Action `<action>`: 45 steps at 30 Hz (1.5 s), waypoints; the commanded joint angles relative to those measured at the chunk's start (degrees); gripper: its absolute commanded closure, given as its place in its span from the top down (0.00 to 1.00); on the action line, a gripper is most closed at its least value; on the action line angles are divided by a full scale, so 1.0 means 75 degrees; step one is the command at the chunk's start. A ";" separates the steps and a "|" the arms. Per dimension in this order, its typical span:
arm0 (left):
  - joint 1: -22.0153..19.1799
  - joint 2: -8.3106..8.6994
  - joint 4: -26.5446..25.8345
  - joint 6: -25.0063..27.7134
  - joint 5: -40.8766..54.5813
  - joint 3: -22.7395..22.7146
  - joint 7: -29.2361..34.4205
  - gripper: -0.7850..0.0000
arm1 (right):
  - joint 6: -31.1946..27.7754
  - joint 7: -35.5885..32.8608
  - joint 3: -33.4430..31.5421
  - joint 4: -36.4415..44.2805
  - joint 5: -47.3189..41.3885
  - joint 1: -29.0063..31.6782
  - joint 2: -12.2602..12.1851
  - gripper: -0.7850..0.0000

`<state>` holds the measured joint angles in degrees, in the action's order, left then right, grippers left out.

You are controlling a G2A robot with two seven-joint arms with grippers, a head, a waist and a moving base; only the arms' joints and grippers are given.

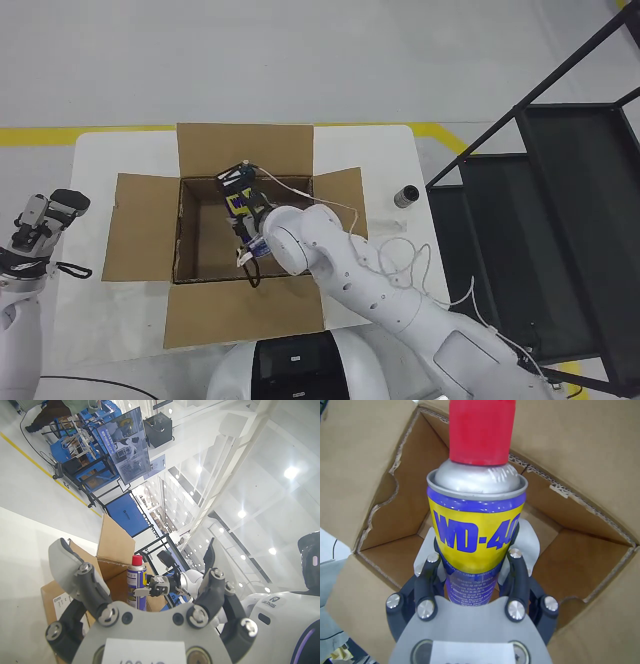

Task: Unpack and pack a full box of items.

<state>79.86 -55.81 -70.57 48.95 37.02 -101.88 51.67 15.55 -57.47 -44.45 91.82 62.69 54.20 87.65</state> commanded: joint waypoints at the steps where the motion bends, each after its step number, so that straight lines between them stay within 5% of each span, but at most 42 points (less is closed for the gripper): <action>1: 0.0000 0.0000 0.0000 0.0000 0.0000 0.0000 0.0000 1.00 | -0.0493 0.0094 -0.0342 0.0342 -0.0239 0.0321 -0.0097 0.00; 33: 0.0000 0.0000 0.0000 0.0000 0.0000 0.0000 0.0000 1.00 | -0.0720 0.0273 -0.0486 0.0403 -0.0327 0.0494 -0.0139 0.00; 39: 0.0000 0.0000 0.0000 0.0000 0.0000 0.0000 0.0000 1.00 | -0.1882 0.0332 -0.1367 0.1598 -0.0534 0.1473 -0.0434 0.00; 45: 0.0000 0.0000 0.0000 0.0000 0.0000 0.0000 0.0000 1.00 | -0.3739 0.0937 -0.3497 0.3060 -0.2100 0.3284 -0.0850 0.00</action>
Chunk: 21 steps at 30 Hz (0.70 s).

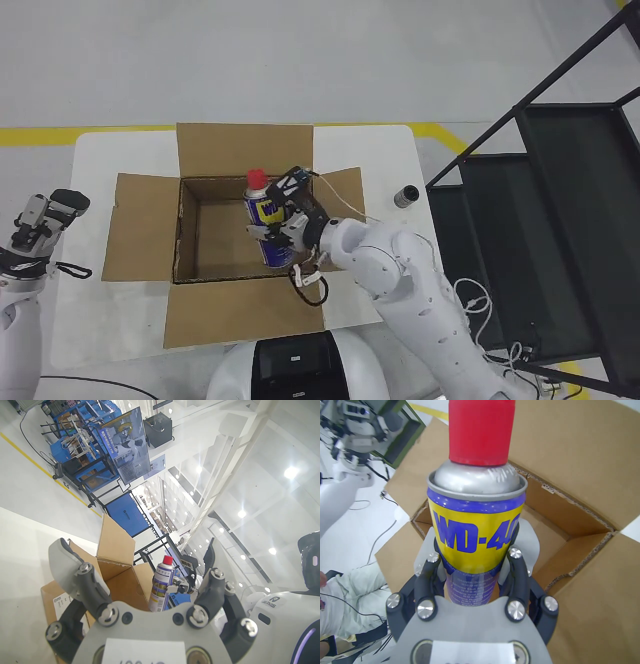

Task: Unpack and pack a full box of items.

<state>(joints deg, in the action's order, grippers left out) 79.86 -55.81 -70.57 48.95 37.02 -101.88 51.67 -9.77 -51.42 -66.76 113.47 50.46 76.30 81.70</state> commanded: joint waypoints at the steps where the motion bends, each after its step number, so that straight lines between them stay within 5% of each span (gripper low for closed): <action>1: 0.0000 0.0000 0.0000 0.0000 0.0000 0.0000 0.0000 1.00 | -0.0676 0.0320 -0.0977 0.0305 -0.0950 0.0597 -0.0110 0.00; 6: 0.0000 0.0000 0.0000 0.0000 0.0000 0.0000 0.0000 1.00 | -0.2132 0.0875 -0.2877 0.0364 -0.2807 0.1566 -0.0331 0.00; 11: 0.0000 0.0000 0.0000 0.0000 0.0000 0.0000 0.0000 1.00 | -0.3260 0.1202 -0.4163 0.0224 -0.3343 0.2307 -0.0502 0.00; 16: 0.0000 0.0000 0.0000 0.0000 0.0000 0.0000 0.0000 1.00 | -0.4140 0.1438 -0.4599 -0.0093 -0.3886 0.2650 -0.0604 0.00; 21: 0.0000 0.0000 0.0000 0.0000 0.0000 0.0000 0.0000 1.00 | -0.4140 0.1438 -0.4599 -0.0093 -0.3886 0.2650 -0.0604 0.00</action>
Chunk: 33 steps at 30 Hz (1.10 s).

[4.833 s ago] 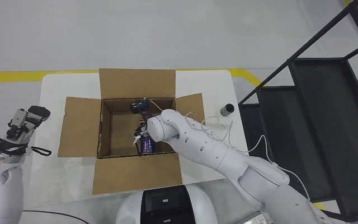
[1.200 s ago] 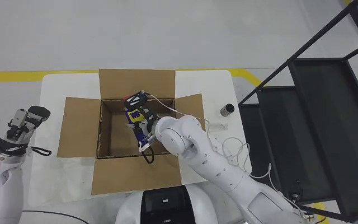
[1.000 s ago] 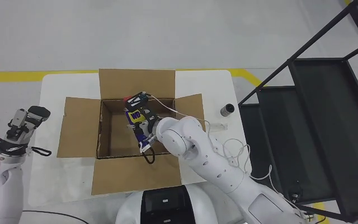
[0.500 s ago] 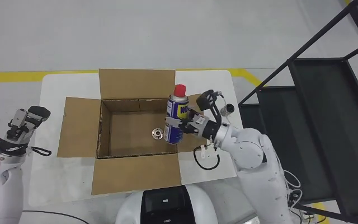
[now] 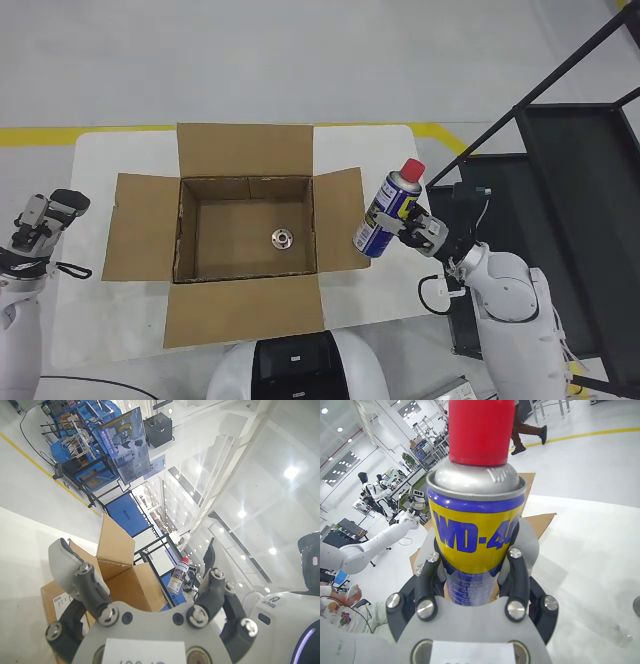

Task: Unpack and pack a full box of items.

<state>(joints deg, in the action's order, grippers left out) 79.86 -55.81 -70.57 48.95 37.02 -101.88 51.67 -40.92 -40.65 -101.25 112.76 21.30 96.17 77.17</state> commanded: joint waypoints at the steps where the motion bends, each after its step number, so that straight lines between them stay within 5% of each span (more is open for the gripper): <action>1: 0.0000 0.0000 0.0000 0.0000 0.0000 0.0000 0.0000 1.00 | 0.0014 0.0003 -0.0001 0.0001 0.0002 0.0000 0.0001 0.00; 10: 0.0000 0.0000 0.0000 0.0000 0.0000 0.0000 0.0000 1.00 | 0.0014 0.0003 -0.0001 0.0001 0.0002 0.0000 0.0001 0.00; 16: 0.0000 0.0000 0.0000 0.0000 0.0000 0.0000 0.0000 1.00 | 0.0276 0.1139 -0.0200 -0.0418 0.0259 -0.0211 -0.0016 0.00; 24: 0.0000 0.0000 0.0000 0.0000 0.0000 0.0000 0.0000 1.00 | -0.0344 0.3563 -0.0712 -0.1895 0.1040 -0.0134 0.0002 0.00; 33: 0.0000 0.0000 0.0000 0.0000 0.0000 0.0000 0.0000 1.00 | 0.0048 0.6586 -0.0605 -0.3496 0.4437 -0.0195 0.0065 0.00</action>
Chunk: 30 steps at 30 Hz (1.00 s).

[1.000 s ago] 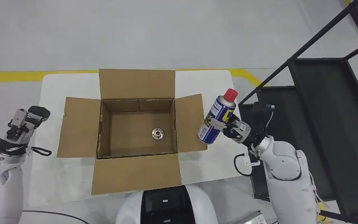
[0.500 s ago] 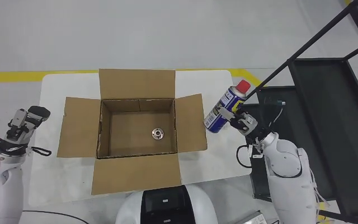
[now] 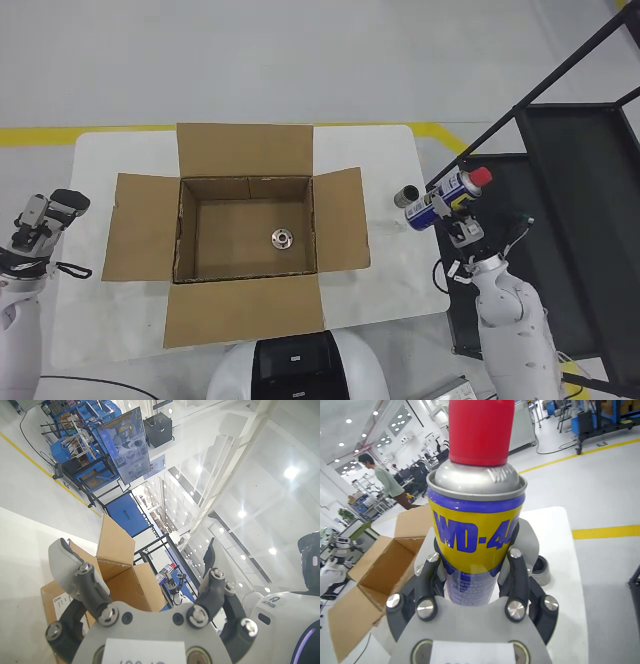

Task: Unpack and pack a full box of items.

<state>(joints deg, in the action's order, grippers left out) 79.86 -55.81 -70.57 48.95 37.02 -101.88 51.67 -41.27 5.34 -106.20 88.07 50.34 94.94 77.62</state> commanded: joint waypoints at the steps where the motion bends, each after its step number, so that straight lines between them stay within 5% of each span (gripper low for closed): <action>1: 0.0000 0.0000 0.0000 0.0000 0.0000 0.0000 0.0000 1.00 | 0.0217 0.0853 0.0107 -0.0386 0.1003 -0.0086 0.0006 0.00; 5: 0.0000 0.0000 0.0000 0.0000 0.0000 0.0000 0.0000 1.00 | 0.0989 0.2515 0.0395 -0.1408 0.2494 -0.0485 0.0019 0.00; 19: 0.0000 0.0000 0.0000 0.0000 0.0000 0.0000 0.0000 1.00 | 0.1025 0.2495 0.0398 -0.1389 0.2506 -0.0492 0.0018 0.00; 24: 0.0000 0.0000 0.0000 0.0000 0.0000 0.0000 0.0000 1.00 | 0.2106 0.2301 0.0636 -0.1662 0.3461 -0.0559 0.0004 0.00; 30: 0.0000 0.0000 0.0000 0.0000 0.0000 0.0000 0.0000 1.00 | 0.3276 0.3422 0.0991 -0.3351 0.4090 -0.1144 0.0037 0.00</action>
<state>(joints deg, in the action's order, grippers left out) 79.86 -55.81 -70.57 48.95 37.02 -101.88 51.67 -18.07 29.04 -99.19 65.77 80.61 87.26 77.84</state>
